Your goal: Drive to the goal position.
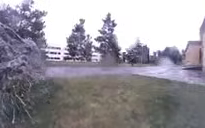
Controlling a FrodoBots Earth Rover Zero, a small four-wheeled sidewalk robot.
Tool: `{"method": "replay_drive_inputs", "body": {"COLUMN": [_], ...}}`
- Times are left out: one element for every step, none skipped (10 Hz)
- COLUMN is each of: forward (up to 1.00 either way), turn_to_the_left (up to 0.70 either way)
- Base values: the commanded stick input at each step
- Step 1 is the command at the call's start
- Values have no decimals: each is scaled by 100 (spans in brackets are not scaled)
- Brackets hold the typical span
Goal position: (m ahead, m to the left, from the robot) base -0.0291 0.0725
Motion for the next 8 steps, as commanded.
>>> {"method": "replay_drive_inputs", "body": {"forward": [45, 45, 45, 45, 45, 45, 8, 0], "turn_to_the_left": [0, 0, 0, 0, 0, 0, 0, 0]}}
